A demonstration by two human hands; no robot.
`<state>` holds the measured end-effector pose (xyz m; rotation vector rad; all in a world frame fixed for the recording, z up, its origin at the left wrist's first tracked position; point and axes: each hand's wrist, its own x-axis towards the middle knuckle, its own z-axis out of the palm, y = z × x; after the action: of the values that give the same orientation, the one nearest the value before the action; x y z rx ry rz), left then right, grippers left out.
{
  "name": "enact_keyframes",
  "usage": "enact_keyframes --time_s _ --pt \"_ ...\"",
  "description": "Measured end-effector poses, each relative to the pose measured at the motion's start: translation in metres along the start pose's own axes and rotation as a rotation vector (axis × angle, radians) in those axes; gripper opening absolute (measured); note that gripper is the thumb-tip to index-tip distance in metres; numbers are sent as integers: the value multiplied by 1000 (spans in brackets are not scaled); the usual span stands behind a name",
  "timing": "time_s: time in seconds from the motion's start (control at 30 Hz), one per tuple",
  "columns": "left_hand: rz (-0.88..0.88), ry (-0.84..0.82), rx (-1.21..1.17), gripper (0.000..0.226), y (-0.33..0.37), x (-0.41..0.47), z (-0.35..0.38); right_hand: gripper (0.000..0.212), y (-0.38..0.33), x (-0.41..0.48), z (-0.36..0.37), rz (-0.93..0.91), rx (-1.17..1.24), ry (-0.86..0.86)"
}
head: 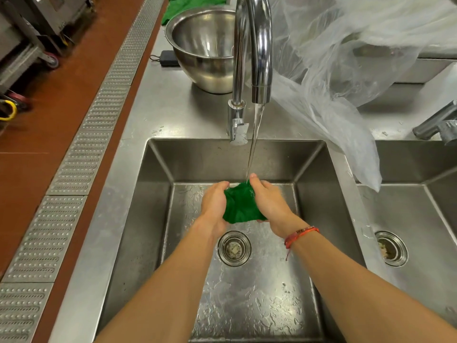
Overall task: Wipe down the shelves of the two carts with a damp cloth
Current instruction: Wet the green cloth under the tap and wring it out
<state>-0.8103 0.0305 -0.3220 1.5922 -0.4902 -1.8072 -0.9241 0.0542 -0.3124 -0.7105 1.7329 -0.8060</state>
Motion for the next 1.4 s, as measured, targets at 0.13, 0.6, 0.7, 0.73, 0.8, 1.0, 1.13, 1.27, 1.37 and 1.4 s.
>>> enact_keyframes --time_s 0.13,0.6,0.7,0.73,0.8,1.0,1.13,1.27,1.37,1.4 --pt "-184 -107 -133 50 -8 -9 17 50 -2 -7 17 -212 -181 64" --pt "-14 68 -40 39 -12 -7 30 58 3 6 12 -323 -485 183" --pt "-6 70 64 44 -12 -4 16 57 10 12 -4 -237 -424 206" --pt "-30 22 60 51 -9 -3 9 57 11 14 -9 -211 -385 220" --pt "-89 -124 41 65 -4 -2 -6 55 14 17 -16 -181 -332 193" --pt "-142 -336 18 40 -2 -6 -15 48 5 22 -19 -159 -295 152" --pt "-130 -305 -7 41 -1 -3 -13 35 -12 17 -18 -258 -447 151" --pt "-89 -277 -43 41 2 0 -10 29 -37 16 -8 -469 -448 156" --pt "-61 -297 -51 42 7 2 -10 31 -58 22 -3 -552 -375 169" --pt "-56 -299 -48 41 9 2 -10 32 -64 24 -3 -587 -370 165"
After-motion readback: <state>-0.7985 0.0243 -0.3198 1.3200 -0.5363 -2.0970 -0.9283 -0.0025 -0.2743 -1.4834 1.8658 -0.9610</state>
